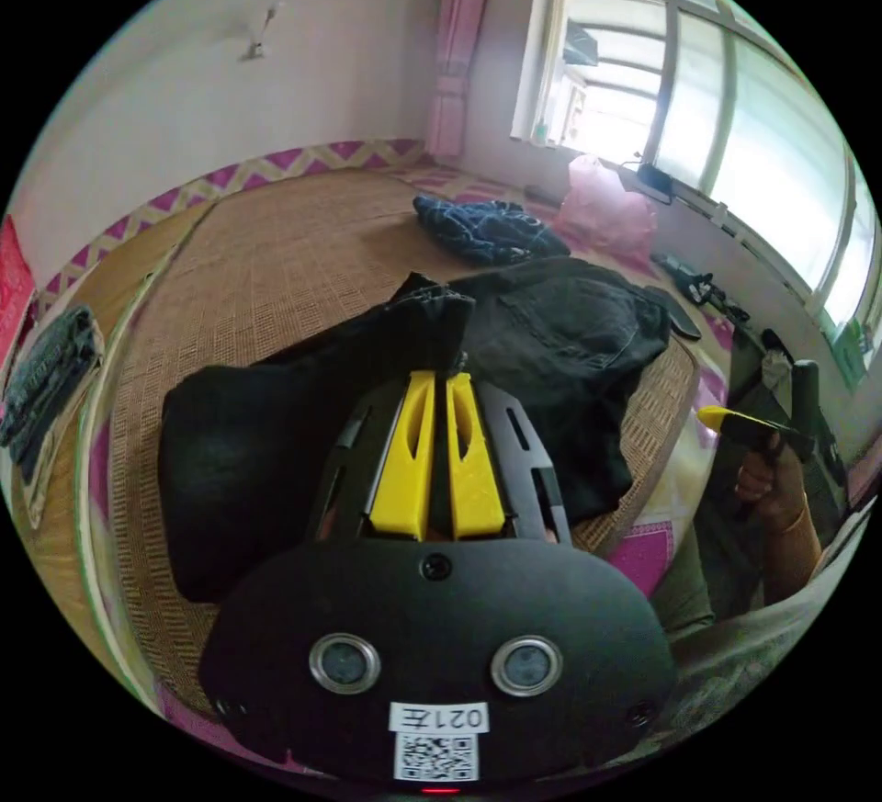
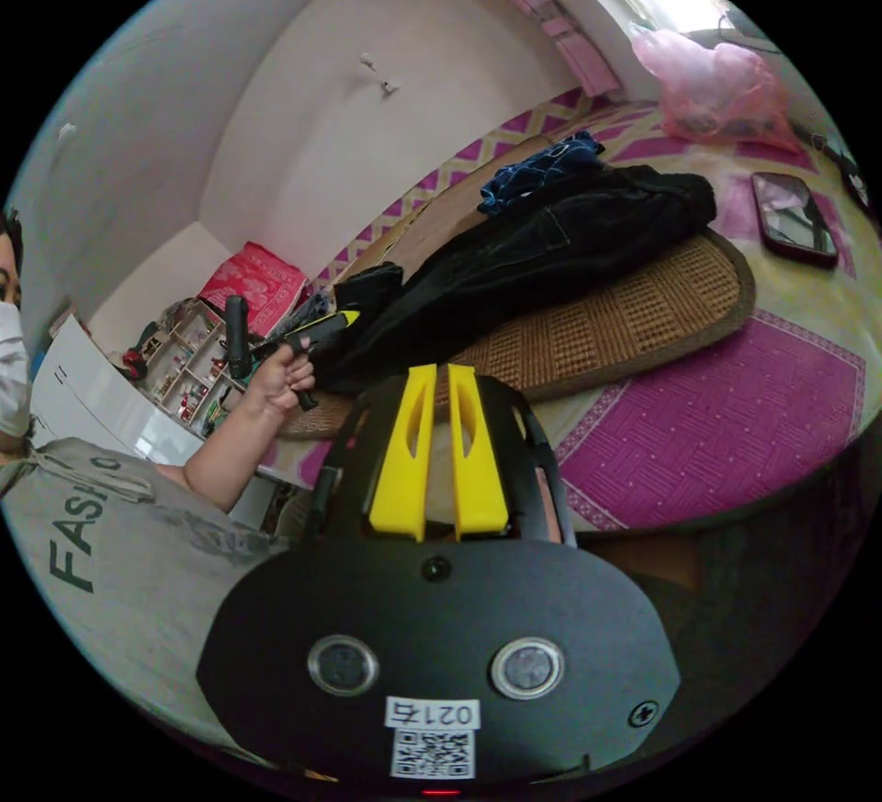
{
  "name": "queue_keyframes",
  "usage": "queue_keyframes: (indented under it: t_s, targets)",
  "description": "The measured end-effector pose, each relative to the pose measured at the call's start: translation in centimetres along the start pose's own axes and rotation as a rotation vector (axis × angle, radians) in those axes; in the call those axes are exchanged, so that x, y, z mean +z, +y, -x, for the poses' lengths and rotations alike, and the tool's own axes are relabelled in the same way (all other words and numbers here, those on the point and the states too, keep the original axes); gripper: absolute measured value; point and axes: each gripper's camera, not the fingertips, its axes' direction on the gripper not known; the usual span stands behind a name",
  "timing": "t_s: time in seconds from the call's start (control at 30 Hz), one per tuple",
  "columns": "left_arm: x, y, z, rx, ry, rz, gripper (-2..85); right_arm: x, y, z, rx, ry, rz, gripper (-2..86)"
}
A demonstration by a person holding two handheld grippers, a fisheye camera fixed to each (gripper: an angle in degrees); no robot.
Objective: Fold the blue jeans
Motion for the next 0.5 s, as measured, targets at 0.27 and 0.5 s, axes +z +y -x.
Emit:
queue_keyframes:
  t_s: [0.27, 0.5]
  targets:
    - [6.0, -0.7, -5.2, 0.007, 0.014, 0.073, -0.1, -2.2, -3.1, -3.1, 0.1, 0.037, -0.115, 5.3]
    - [7.2, -0.2, -5.5, 0.008, 0.156, 0.1, 8.0, -0.6, -6.1, -10.7, 0.499, -0.061, -0.206, 12.8]
